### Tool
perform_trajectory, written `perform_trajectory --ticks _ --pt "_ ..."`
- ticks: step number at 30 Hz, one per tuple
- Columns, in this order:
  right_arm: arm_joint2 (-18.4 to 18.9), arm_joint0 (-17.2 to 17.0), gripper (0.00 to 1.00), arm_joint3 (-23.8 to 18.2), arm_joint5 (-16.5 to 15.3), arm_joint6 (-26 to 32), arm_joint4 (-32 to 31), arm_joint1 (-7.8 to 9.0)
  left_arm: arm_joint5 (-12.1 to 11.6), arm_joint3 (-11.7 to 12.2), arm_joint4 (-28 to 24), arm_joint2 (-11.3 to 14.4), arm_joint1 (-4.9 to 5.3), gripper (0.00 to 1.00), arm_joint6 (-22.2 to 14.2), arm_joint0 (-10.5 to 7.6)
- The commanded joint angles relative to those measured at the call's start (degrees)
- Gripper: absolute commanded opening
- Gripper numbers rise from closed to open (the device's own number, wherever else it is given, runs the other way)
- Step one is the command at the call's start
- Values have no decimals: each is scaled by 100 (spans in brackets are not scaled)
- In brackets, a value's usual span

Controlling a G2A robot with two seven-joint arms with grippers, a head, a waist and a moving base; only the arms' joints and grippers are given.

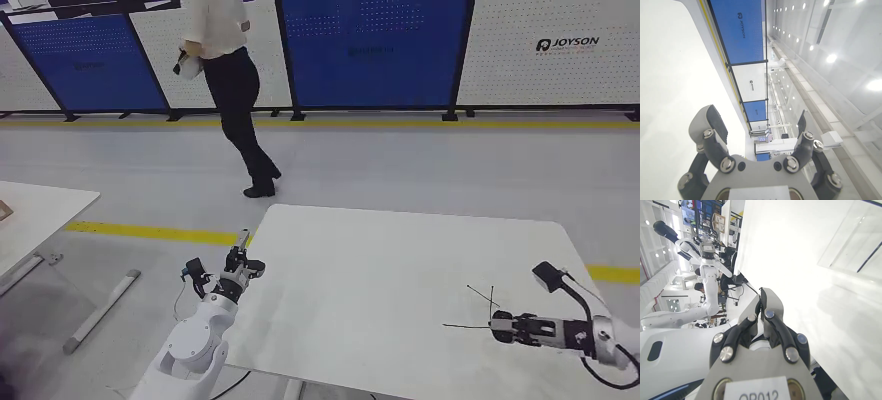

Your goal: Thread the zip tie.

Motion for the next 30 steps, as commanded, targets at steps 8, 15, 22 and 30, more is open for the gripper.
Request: perform_trajectory --ticks 8,15,22,30 --pt "-411 92 0 -510 -341 -693 552 -119 0 0 0 0 0 100 0 0" --pt "-568 195 0 -471 -318 -788 511 -149 0 0 0 0 0 100 0 0" --pt "-568 195 0 -471 -318 -788 511 -149 0 0 0 0 0 100 0 0" --pt "-573 149 0 -617 -454 -1131 409 -164 0 0 0 0 0 100 0 0"
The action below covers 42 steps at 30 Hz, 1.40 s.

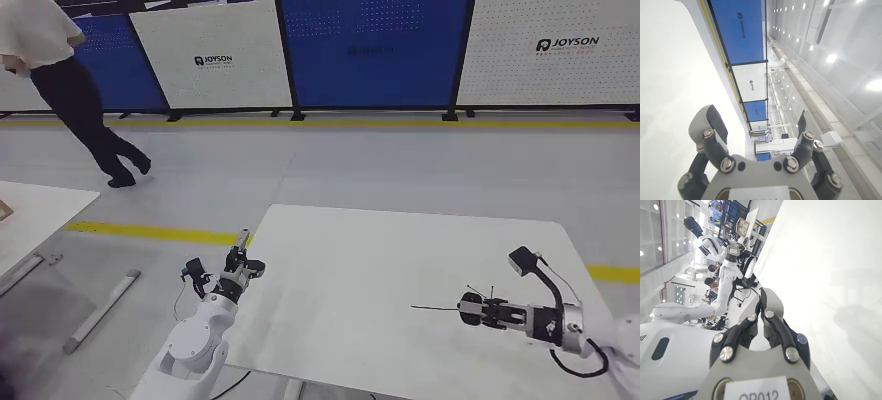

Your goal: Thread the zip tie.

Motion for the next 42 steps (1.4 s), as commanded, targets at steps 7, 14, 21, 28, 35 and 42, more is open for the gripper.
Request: perform_trajectory --ticks 7,14,21,28,35,42 --pt "-270 250 0 -293 -55 -791 -461 -80 0 0 0 0 0 100 0 0" --pt "-611 475 0 -225 180 -1042 -844 -147 0 0 0 0 0 100 0 0" --pt "-611 475 0 -225 180 -1042 -844 -147 0 0 0 0 0 100 0 0" --pt "-640 428 0 -272 42 -1280 -871 -168 0 0 0 0 0 100 0 0" --pt "-1092 631 0 -308 -95 -1915 -1867 -271 0 0 0 0 0 100 0 0" --pt "-1199 692 0 -209 -197 -2025 -1907 -307 0 0 0 0 0 100 0 0"
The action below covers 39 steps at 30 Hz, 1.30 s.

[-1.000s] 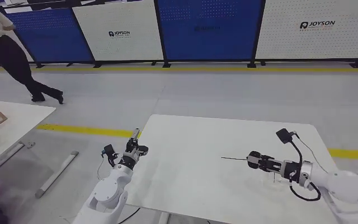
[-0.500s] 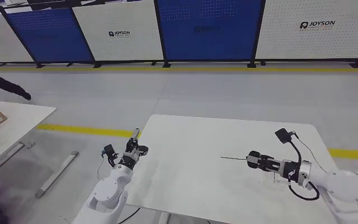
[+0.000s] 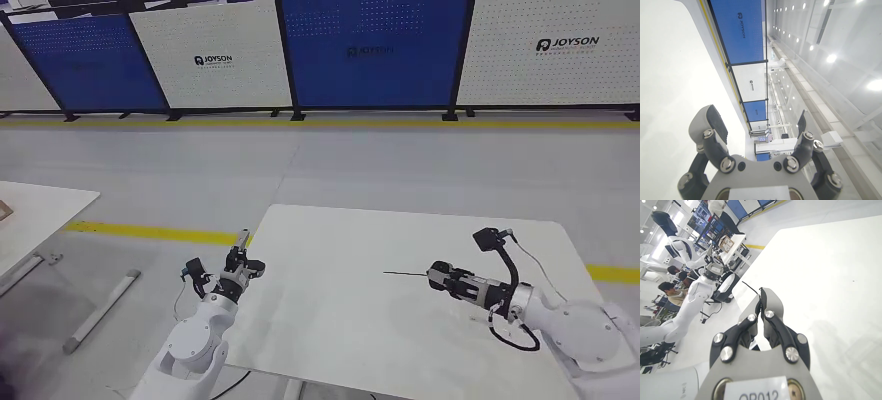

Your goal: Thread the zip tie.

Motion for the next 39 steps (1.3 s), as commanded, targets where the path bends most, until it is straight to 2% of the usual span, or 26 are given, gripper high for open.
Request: perform_trajectory --ticks 1,15,17,21,24,39 --pt "1 -1 0 -1 3 1 -1 0 0 0 0 0 0 100 0 0" --pt "-45 -16 0 -55 -47 -82 -151 -15 0 0 0 0 0 100 0 0" --pt "-131 59 0 -89 -397 -55 -403 -29 0 0 0 0 0 100 0 0" --pt "-312 224 0 -33 -848 -72 -916 -67 0 0 0 0 0 100 0 0" --pt "-410 306 0 123 -1022 -99 -1007 -100 0 0 0 0 0 100 0 0" --pt "-410 306 0 123 -1022 -99 -1007 -100 0 0 0 0 0 100 0 0"
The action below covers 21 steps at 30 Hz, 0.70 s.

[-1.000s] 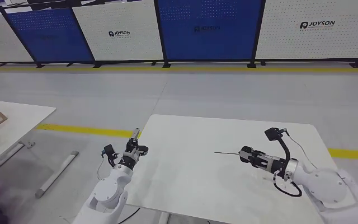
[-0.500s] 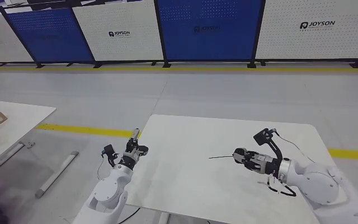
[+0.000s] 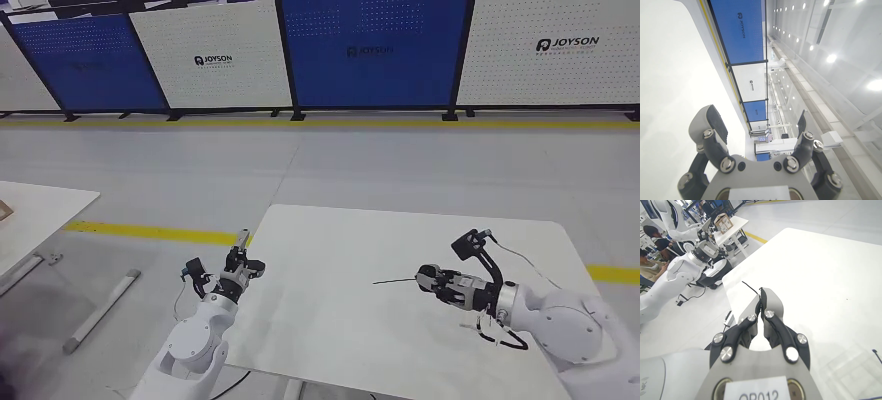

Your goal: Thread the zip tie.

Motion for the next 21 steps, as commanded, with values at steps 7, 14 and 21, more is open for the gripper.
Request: perform_trajectory --ticks 7,14,21 --pt "5 -48 0 -98 2 -181 -255 -3 0 0 0 0 0 100 0 0" --pt "-75 -240 0 -455 -8 -741 -1977 68 0 0 0 0 0 100 0 0" --pt "-75 -240 0 -455 -8 -741 -1977 68 0 0 0 0 0 100 0 0"
